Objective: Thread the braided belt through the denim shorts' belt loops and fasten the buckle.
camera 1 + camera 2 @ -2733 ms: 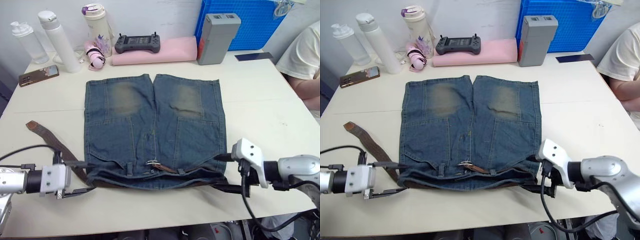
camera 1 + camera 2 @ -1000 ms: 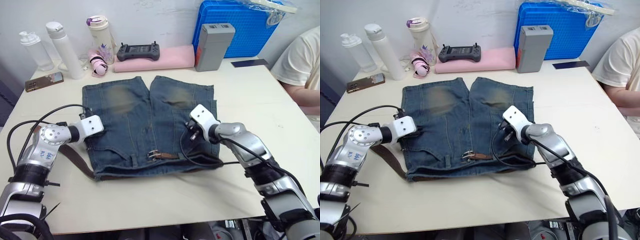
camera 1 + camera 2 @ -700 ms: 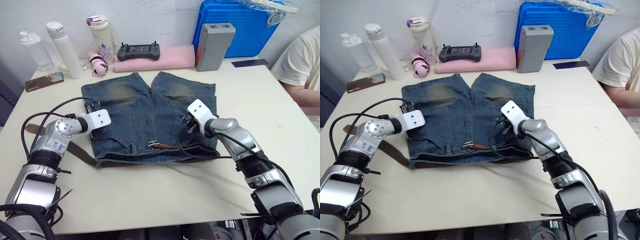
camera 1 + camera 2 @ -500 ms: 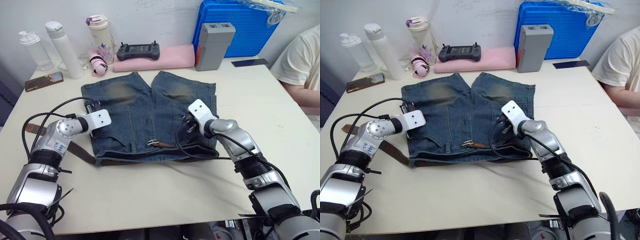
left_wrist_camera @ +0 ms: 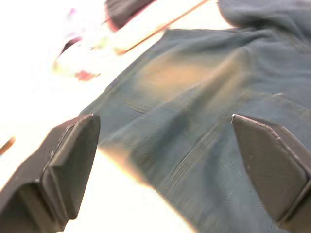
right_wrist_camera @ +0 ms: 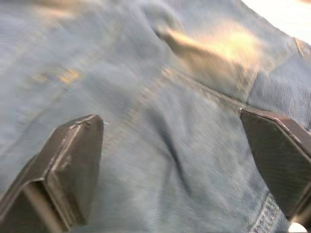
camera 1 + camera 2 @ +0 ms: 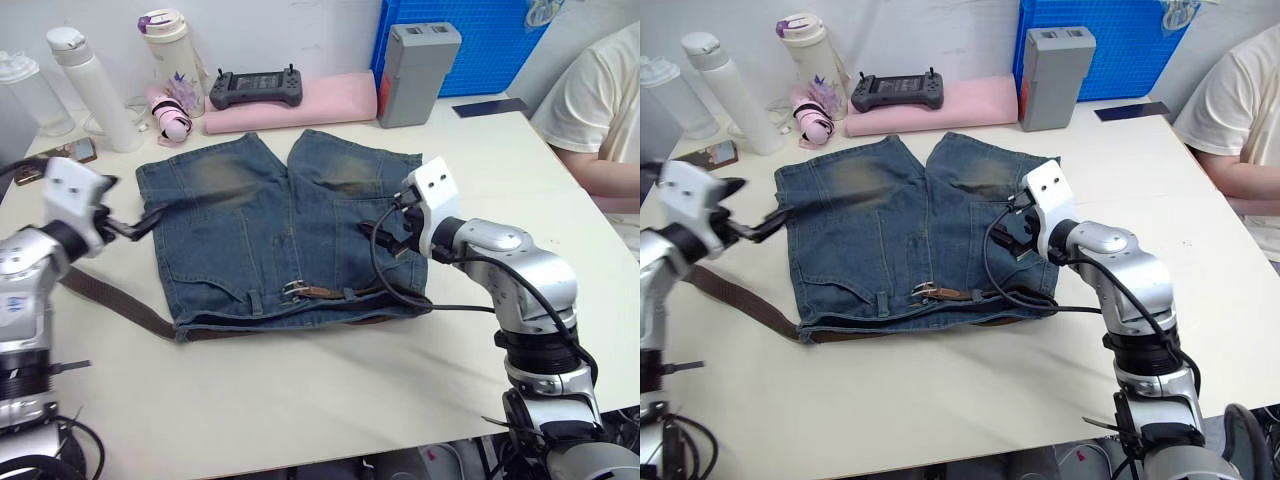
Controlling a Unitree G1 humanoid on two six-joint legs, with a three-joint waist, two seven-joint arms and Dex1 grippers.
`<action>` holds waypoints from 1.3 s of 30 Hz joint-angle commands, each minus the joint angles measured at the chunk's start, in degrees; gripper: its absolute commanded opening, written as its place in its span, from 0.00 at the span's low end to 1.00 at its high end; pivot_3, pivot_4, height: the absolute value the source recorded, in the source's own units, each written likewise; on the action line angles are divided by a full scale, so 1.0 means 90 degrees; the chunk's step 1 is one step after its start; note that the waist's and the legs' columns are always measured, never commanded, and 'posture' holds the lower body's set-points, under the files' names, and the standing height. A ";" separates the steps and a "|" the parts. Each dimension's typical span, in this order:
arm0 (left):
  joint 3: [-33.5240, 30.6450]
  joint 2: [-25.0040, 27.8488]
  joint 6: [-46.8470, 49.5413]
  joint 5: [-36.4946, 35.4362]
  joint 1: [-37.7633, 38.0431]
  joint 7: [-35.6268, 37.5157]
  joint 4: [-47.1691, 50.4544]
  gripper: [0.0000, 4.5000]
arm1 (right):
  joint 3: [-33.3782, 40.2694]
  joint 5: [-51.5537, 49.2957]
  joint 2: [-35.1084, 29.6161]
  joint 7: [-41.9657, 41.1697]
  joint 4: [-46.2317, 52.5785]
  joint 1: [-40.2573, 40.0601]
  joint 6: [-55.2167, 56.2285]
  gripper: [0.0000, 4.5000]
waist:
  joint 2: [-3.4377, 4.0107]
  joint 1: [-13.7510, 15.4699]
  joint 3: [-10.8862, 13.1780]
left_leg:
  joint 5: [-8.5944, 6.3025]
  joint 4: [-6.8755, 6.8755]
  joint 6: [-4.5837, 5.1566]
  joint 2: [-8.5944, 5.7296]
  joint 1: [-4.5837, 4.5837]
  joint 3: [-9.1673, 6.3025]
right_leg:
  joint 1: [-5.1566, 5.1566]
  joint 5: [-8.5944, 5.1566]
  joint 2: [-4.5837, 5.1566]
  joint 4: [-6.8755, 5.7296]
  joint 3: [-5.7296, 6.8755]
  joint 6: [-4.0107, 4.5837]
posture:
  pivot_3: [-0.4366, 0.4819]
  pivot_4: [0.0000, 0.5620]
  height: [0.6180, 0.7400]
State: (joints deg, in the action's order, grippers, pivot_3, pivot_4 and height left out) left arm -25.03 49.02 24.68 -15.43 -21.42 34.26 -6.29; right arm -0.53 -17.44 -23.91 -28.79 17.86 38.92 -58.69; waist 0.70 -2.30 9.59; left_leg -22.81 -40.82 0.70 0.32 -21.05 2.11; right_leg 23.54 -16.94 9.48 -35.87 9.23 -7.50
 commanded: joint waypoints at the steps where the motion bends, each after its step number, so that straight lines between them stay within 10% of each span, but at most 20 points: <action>1: -0.1061 0.0101 0.1278 -0.0287 0.0589 -0.0541 0.0601 0.99 | 0.0126 -0.1175 0.0116 -0.0871 0.1292 -0.0392 0.0237 1.00 | -0.0005 0.0038 0.0006 | 0.0001 0.0000 -0.0001 0.0005 -0.0004 0.0001 | 0.0000 0.0000 -0.0002 0.0010 -0.0002 0.0000 | 0.48 0.27 0.71; 16: -0.1493 -0.1433 0.3946 -0.0321 0.0555 -0.2994 0.2160 0.99 | -0.1205 -0.0906 -0.0750 -0.1711 0.1553 -0.1457 0.1607 1.00 | -0.0094 0.0258 0.0044 | 0.0001 -0.0030 -0.0002 -0.0007 0.0000 -0.0006 | -0.0023 0.0005 0.0003 0.0011 -0.0013 -0.0009 | 0.48 0.27 0.71; 33: -0.1072 -0.2365 0.3655 0.0284 0.1059 -0.3955 0.1744 0.99 | -0.1272 -0.0979 -0.0749 -0.1399 0.1690 -0.1534 0.1557 1.00 | -0.0100 0.0252 0.0044 | 0.0001 -0.0029 -0.0002 -0.0005 0.0005 0.0000 | -0.0023 0.0005 0.0002 0.0011 -0.0018 -0.0008 | 0.48 0.27 0.71; 39: -0.1166 -0.2486 0.3411 0.0181 0.1021 -0.3939 0.1621 0.58 | -0.1326 -0.0896 -0.0841 -0.1504 0.1612 -0.1517 0.1710 1.00 | -0.0099 0.0239 0.0044 | 0.0002 -0.0029 -0.0003 -0.0002 0.0015 0.0009 | -0.0025 0.0004 0.0001 0.0009 -0.0024 -0.0008 | 0.48 0.27 0.71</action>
State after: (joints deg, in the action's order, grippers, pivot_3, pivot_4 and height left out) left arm -33.97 26.96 55.37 -14.40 -13.20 -0.37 10.37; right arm -13.17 -25.28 -30.96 -41.73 30.96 25.26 -44.91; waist -0.20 -0.14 9.99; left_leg -22.79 -41.08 0.67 0.31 -20.91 2.20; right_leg 23.32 -16.90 9.50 -35.79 9.01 -7.57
